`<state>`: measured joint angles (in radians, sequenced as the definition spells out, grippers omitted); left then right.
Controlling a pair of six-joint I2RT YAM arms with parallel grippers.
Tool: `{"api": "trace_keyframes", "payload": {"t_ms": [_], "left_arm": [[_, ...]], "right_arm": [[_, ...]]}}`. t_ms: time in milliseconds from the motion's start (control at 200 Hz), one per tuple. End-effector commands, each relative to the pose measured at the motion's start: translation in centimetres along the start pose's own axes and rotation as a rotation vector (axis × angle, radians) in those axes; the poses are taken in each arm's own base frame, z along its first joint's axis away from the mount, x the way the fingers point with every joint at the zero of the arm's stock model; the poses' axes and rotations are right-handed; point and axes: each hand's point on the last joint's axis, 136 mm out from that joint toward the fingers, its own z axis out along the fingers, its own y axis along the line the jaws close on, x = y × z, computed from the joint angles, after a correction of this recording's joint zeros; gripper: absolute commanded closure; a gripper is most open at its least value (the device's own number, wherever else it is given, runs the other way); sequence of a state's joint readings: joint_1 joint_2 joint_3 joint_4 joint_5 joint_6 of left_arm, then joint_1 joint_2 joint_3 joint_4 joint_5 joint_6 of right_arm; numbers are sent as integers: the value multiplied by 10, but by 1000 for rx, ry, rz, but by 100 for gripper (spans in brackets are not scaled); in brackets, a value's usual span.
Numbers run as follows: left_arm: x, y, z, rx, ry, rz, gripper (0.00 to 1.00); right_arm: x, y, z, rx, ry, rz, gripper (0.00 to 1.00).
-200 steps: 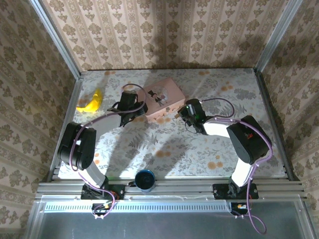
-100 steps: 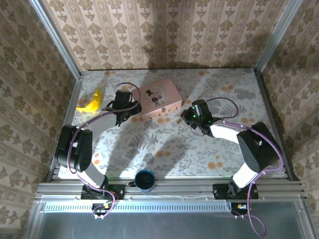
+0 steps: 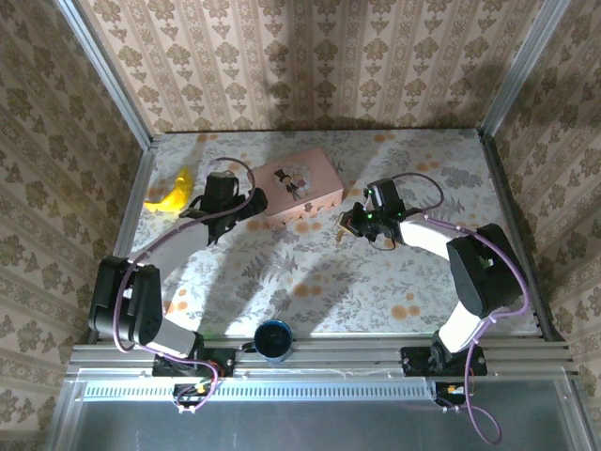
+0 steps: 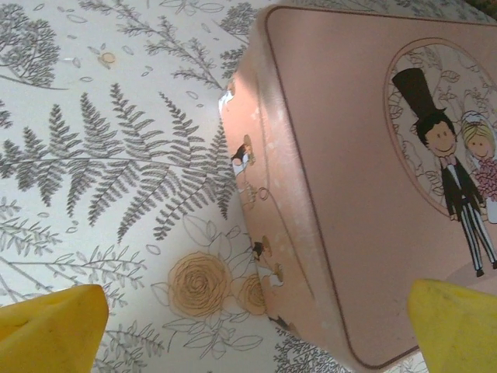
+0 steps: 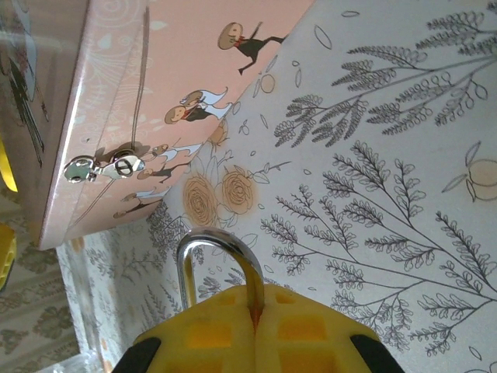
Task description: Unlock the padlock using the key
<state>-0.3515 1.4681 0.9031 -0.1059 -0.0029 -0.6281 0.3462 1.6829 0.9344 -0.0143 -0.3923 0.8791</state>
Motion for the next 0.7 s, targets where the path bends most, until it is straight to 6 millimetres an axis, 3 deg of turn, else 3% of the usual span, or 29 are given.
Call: {"api": "trace_keyframes", "payload": {"t_ms": [0, 370, 695], "left_arm": [[4, 8, -9, -10, 13, -16, 0], [-4, 23, -23, -28, -29, -38, 0], [-4, 25, -22, -13, -23, -53, 0]], "right_arm": [[4, -12, -6, 85, 40, -53, 100], [-19, -57, -71, 433, -12, -164, 100], [-50, -96, -104, 825, 0, -292, 100]]}}
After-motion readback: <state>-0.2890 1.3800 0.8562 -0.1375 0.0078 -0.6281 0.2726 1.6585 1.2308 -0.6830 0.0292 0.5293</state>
